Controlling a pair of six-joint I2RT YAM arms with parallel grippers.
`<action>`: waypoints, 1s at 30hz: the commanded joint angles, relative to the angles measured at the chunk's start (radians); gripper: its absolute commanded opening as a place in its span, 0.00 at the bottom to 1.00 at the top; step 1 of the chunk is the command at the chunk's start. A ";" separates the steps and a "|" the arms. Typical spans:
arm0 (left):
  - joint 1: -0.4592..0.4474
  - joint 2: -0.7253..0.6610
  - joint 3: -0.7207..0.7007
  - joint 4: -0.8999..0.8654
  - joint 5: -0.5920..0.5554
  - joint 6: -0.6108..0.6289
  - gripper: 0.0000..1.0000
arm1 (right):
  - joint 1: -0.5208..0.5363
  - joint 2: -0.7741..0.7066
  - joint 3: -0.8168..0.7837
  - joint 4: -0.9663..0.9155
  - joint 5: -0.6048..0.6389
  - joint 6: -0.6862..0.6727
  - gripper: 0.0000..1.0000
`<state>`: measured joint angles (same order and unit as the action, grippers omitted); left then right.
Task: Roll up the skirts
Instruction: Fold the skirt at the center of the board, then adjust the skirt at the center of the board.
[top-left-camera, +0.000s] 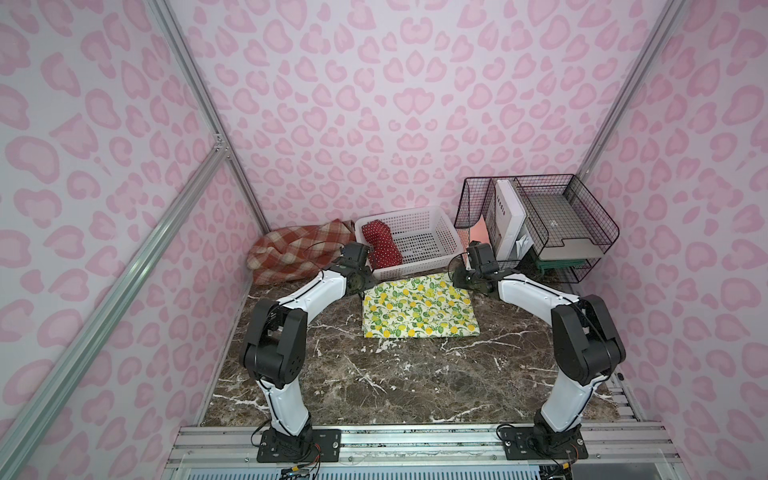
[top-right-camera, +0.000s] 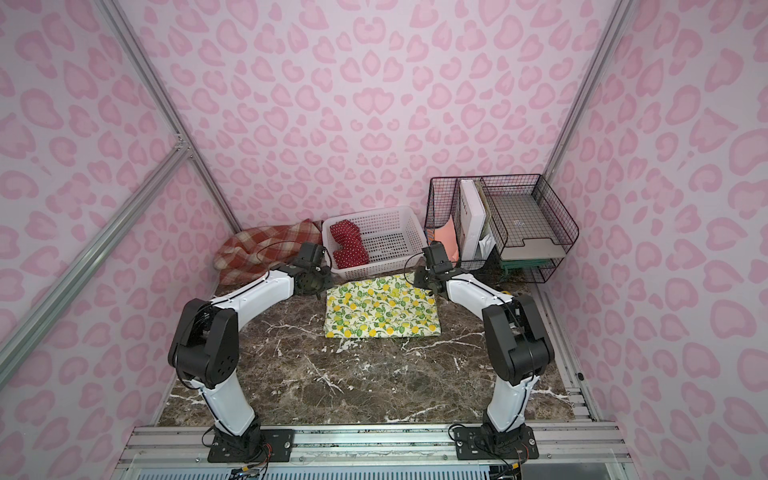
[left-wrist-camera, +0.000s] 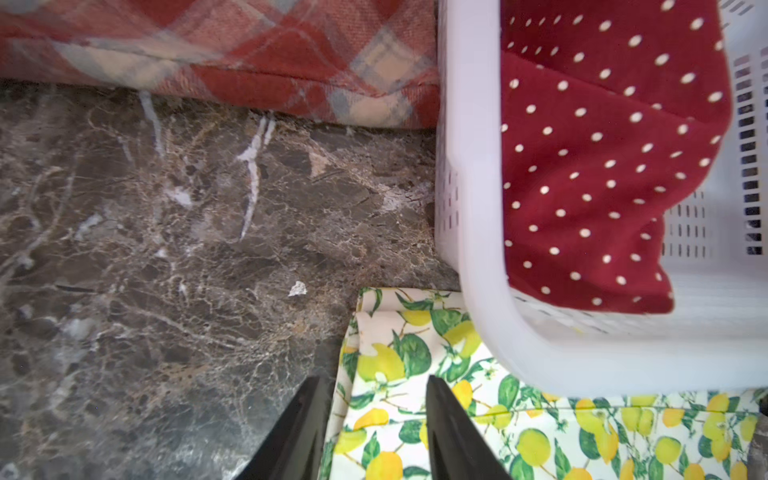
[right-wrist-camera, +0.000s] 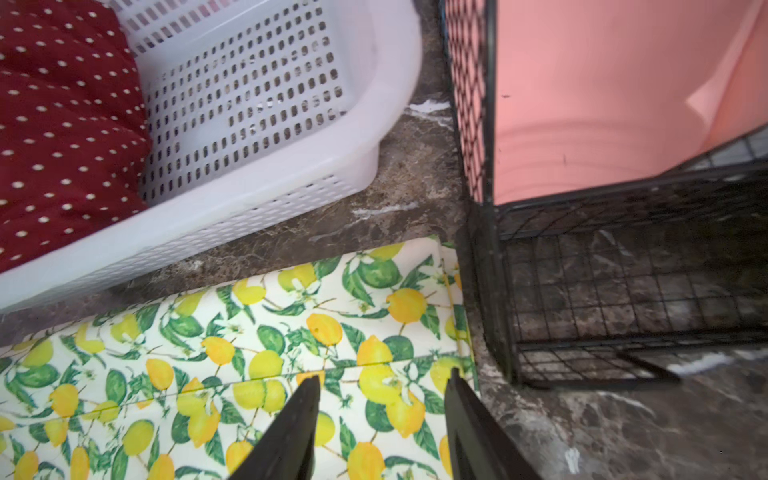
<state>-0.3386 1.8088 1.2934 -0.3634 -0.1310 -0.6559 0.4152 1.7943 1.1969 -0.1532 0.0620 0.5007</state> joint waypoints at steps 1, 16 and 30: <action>0.001 -0.029 -0.008 -0.025 -0.046 -0.003 0.48 | 0.037 -0.032 -0.013 -0.009 0.076 -0.014 0.52; 0.067 -0.474 -0.395 -0.303 -0.161 -0.170 0.50 | 0.613 0.073 0.079 -0.112 0.152 -0.213 0.62; 0.283 -0.713 -0.510 -0.333 0.095 -0.189 0.50 | 0.788 0.346 0.300 -0.125 0.439 -0.539 0.70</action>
<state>-0.0570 1.1049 0.7799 -0.6827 -0.0750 -0.8463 1.2034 2.1094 1.4746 -0.2806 0.3859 0.0345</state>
